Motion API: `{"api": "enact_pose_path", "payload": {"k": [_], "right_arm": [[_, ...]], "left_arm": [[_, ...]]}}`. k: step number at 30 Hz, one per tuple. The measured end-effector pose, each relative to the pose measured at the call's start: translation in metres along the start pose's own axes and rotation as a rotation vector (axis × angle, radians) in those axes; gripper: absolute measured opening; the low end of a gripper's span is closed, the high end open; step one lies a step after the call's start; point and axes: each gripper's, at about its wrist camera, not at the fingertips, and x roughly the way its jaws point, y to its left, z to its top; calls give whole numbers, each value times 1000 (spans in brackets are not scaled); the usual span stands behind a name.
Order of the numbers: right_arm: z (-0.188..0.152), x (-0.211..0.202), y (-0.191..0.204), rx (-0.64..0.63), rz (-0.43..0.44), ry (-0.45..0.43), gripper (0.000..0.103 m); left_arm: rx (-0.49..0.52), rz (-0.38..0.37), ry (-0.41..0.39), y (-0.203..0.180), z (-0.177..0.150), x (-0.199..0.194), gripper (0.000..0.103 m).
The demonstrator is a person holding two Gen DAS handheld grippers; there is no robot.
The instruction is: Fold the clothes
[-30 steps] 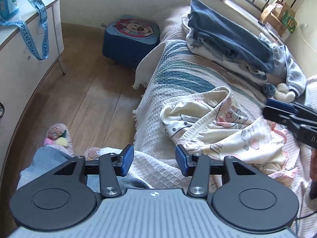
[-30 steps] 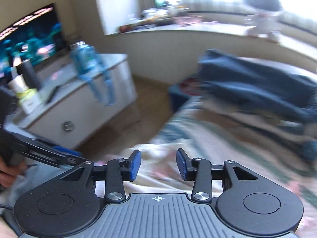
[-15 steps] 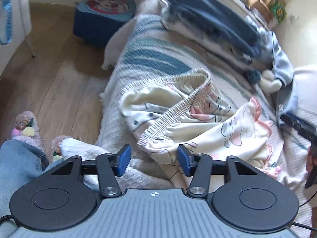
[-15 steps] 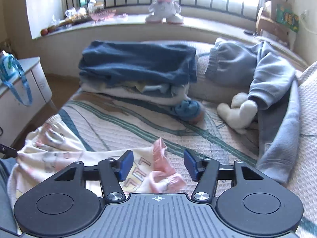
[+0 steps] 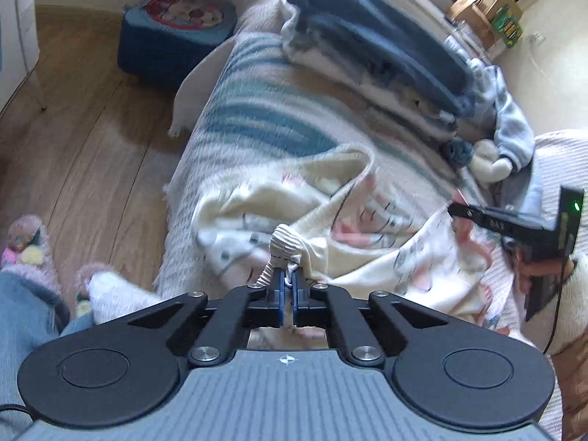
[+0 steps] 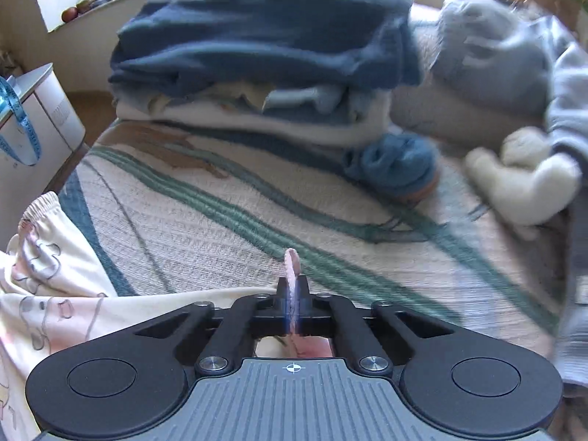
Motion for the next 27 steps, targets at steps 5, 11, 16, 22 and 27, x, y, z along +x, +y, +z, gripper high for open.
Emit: {"api": "enact_pose_path", "payload": {"k": [5, 11, 16, 22, 27], "right_arm": [[3, -113, -5, 54, -5, -250, 2], [-27, -235, 49, -37, 150, -298, 2], [-100, -202, 121, -108, 345, -5, 2], [-169, -124, 159, 12, 410, 282, 11], [-158, -139, 149, 49, 438, 292, 26]], "left_arm": [[112, -22, -107, -23, 44, -16, 3], [196, -4, -218, -28, 54, -57, 3], [175, 111, -88, 12, 20, -12, 3], [203, 202, -43, 34, -7, -7, 27], [158, 261, -82, 53, 6, -22, 35]]}}
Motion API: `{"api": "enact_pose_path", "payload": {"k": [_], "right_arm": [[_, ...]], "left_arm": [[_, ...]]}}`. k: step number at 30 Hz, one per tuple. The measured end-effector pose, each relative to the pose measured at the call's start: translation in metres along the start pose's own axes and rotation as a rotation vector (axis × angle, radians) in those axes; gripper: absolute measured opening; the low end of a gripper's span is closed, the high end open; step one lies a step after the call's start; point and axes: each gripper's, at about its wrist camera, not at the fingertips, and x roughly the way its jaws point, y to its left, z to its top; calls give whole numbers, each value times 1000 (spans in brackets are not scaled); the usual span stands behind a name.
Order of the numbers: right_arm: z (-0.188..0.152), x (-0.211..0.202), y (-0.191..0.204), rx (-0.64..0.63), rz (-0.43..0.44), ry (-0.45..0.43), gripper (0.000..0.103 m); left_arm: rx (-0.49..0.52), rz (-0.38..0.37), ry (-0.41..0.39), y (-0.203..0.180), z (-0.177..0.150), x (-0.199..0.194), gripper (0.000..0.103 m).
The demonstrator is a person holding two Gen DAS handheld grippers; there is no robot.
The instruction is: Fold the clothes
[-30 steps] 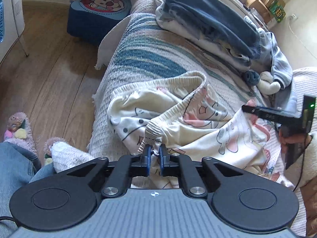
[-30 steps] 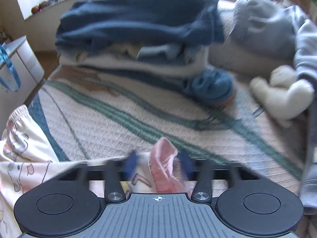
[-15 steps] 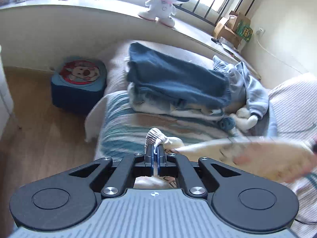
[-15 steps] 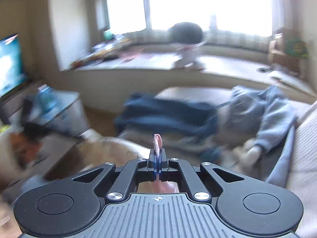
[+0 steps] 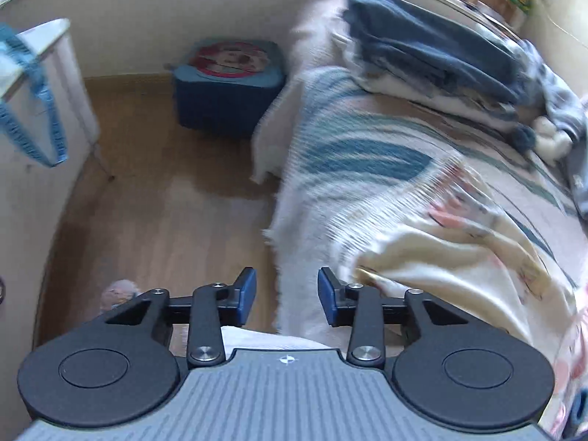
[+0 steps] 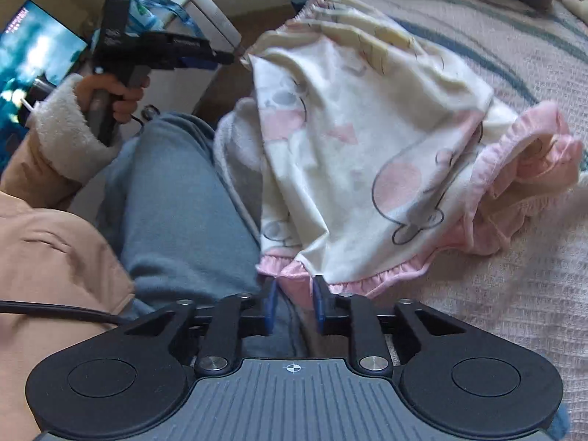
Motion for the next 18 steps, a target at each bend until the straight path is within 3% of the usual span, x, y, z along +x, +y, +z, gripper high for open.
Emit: {"api": "enact_pose_path", "payload": {"k": [3, 5, 9, 18], "right_arm": [[15, -28, 2, -33, -10, -96, 37], [31, -37, -2, -54, -35, -166, 41], [87, -30, -11, -131, -83, -233, 41], [228, 51, -28, -306, -97, -142, 44]], "left_arm": [[-52, -58, 3, 5, 1, -3, 45], [-56, -85, 7, -1, 0, -2, 61], [-34, -80, 25, -12, 1, 7, 67], [-109, -108, 78, -7, 13, 41, 71]]}}
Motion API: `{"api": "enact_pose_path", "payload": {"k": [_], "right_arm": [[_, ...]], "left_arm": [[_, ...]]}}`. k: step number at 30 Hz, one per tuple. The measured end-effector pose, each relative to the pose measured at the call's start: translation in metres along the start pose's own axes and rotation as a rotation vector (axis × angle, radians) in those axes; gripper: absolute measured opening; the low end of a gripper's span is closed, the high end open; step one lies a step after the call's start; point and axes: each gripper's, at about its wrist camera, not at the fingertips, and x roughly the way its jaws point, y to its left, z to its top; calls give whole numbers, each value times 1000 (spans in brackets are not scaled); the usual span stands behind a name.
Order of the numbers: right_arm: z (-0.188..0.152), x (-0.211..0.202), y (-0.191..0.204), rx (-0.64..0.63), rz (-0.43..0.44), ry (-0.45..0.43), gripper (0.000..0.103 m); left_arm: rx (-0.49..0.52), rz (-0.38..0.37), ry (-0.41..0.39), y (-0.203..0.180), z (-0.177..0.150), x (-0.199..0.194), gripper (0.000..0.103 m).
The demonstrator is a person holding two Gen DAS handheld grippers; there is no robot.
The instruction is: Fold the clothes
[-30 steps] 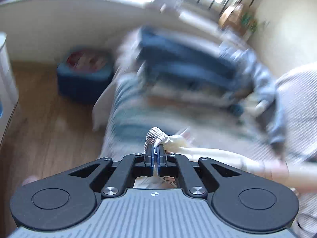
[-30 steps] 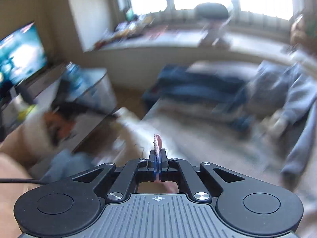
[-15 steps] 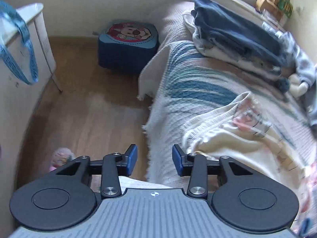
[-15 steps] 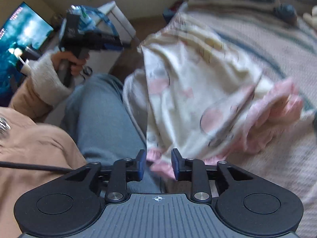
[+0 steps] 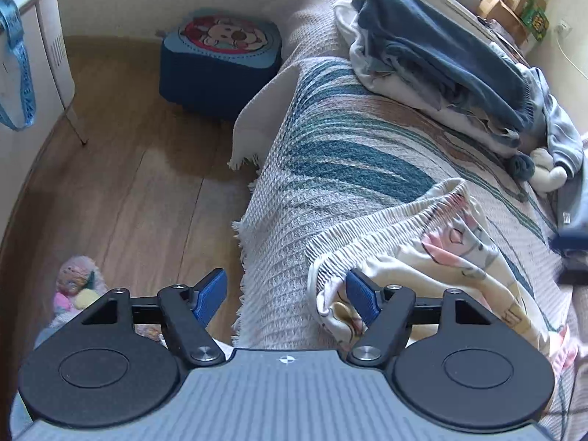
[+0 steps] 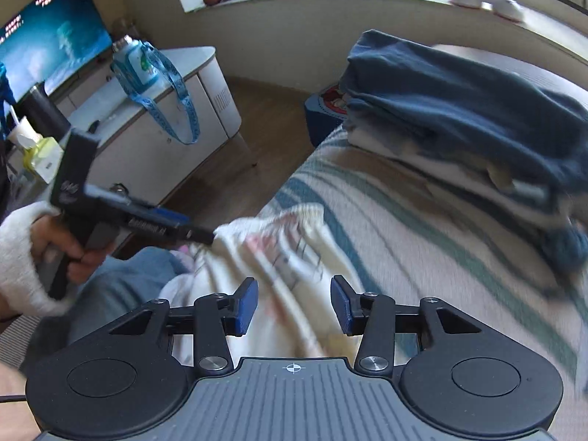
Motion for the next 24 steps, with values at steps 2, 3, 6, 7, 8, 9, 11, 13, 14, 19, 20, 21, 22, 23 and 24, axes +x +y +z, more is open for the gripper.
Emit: {"api": "enact_pose_path", "payload": {"k": [2, 3, 6, 7, 8, 9, 11, 13, 14, 19, 20, 21, 22, 23, 24], "right_arm": [[15, 23, -7, -22, 4, 30, 45], [21, 33, -8, -33, 3, 43, 46], [29, 58, -11, -59, 3, 86, 51], [30, 64, -12, -59, 19, 98, 51], [30, 70, -12, -56, 34, 107, 51], [30, 76, -13, -57, 46, 115, 51], [27, 84, -13, -66, 54, 122, 51], [25, 88, -10, -80, 38, 109, 48], [24, 87, -7, -93, 30, 94, 40], [20, 71, -1, -129, 5, 51, 17], [19, 63, -1, -131, 0, 35, 15], [19, 56, -1, -134, -4, 18, 15], [18, 46, -2, -133, -10, 3, 14], [18, 37, -2, -136, -14, -5, 14], [17, 26, -2, -145, -18, -9, 14]], "left_arm": [[-10, -12, 20, 0, 2, 8, 73], [-14, -17, 30, 1, 2, 12, 73], [-33, -46, 53, 1, 2, 19, 75], [-42, -58, 56, 2, 2, 22, 76], [-51, -67, 58, 3, 2, 24, 76], [-59, -75, 59, 4, 2, 26, 76], [-84, -98, 58, 5, 1, 31, 67], [-101, -160, 48, 4, 1, 31, 33], [-106, -186, 41, 2, 1, 30, 19], [-82, -155, 0, -14, -3, 12, 14], [-76, -172, -15, -16, -4, 4, 13], [-70, -194, -32, -19, -5, -5, 13], [-62, -219, -49, -23, -6, -15, 13], [-50, -248, -67, -29, -7, -27, 13], [-36, -283, -85, -36, -8, -40, 13]]}}
